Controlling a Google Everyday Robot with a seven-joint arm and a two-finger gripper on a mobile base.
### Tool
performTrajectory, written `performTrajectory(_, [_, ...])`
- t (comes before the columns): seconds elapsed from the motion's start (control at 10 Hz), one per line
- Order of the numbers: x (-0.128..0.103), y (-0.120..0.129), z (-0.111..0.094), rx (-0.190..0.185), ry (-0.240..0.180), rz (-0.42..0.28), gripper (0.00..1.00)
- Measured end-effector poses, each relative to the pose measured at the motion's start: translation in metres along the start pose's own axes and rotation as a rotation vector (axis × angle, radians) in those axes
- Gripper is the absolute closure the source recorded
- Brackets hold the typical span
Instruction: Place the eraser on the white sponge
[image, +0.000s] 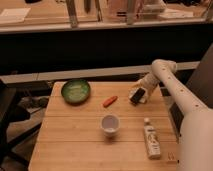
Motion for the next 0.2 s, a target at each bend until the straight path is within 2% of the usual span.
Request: performTrajectory(0.2, [0.0055, -0.0005, -0.0108, 0.003, 0.002, 0.008, 0.20])
